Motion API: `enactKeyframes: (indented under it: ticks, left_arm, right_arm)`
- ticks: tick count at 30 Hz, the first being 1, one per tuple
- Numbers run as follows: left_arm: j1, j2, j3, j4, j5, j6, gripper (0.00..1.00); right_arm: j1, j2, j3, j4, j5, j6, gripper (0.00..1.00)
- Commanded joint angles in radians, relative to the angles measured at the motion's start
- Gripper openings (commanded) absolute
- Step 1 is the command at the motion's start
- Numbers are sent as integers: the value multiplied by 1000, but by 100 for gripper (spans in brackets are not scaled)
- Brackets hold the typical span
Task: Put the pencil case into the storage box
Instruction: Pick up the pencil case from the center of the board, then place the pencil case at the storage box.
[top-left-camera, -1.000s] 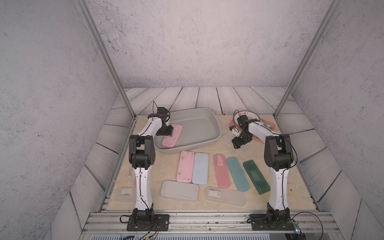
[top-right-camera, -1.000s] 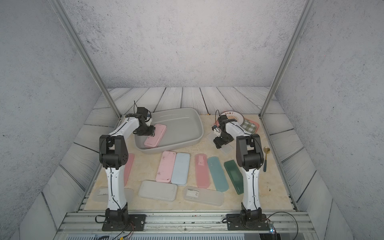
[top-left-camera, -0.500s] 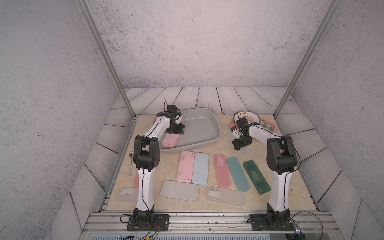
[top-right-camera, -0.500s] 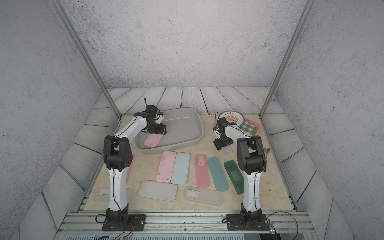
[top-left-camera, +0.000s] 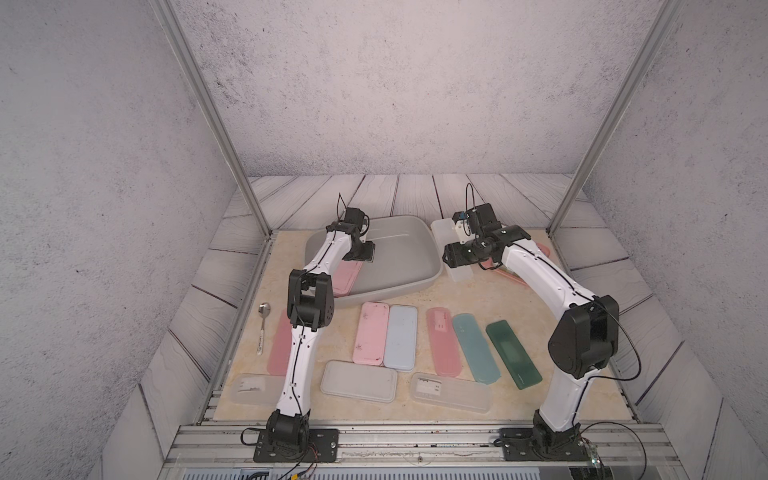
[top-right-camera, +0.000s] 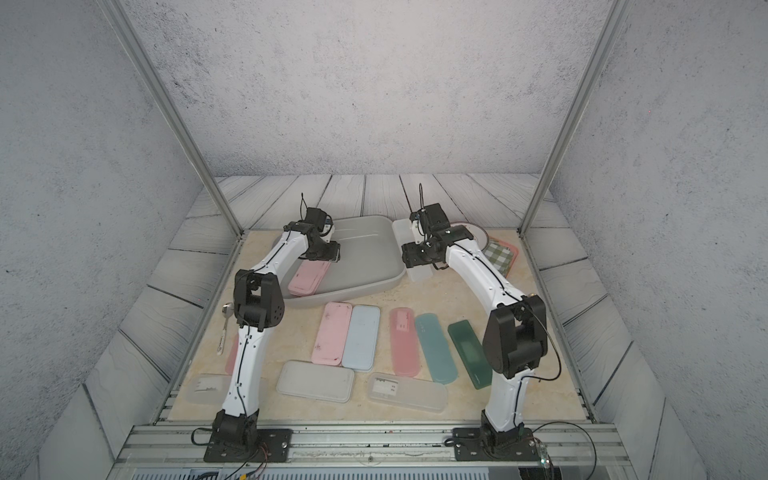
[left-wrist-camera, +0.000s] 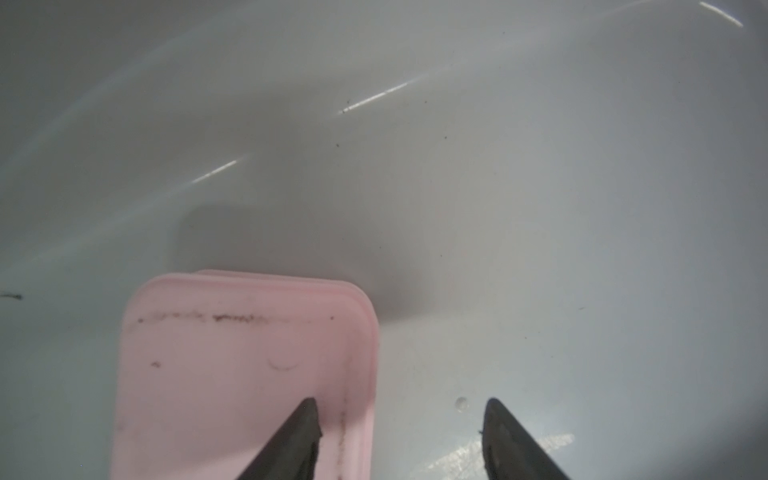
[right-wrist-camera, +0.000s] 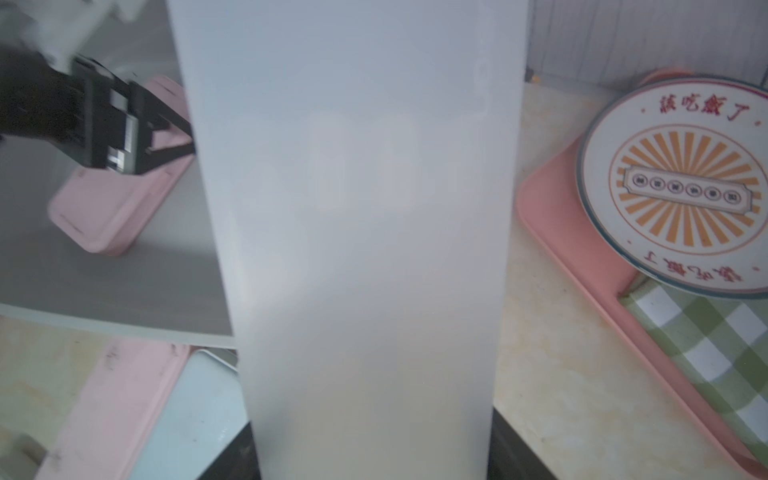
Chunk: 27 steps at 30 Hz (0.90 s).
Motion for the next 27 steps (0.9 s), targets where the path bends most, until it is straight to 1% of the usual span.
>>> enactKeyframes:
  ticks: [1,6,10,13,14,17,21,26,27]
  left_arm:
    - [13,42,-15,-84,-26,-14,64]
    - [-7,-26,-27,-133,186,14,63]
    - [-41,-181,-130,-51,245,5,63]
    - [-55,-259,-254,84,275,-29,63]
    - [-63,-259,-264,98,264,-28,63]
    - [-74,-188,-213,66,240,-24,62]
    - [-69,-90,-148,37,204,-37,62]
    - [-58,-39,-112,31,169,-49,63]
    - [-53,-9,-108,30,162,-50,63]
  right_arm:
    - [47,119,116,28,17,93,51]
    - [98,270,280,78,4,142,50]
    - [110,356,360,101,21,147,51]
    - [110,403,377,118,64,142,51]
    - [109,421,377,124,82,138,50]
    - [110,470,399,124,101,135,51]
    - [111,525,428,119,72,144,51]
    - [116,580,476,94,83,151,53]
    - [118,593,489,84,89,153,54]
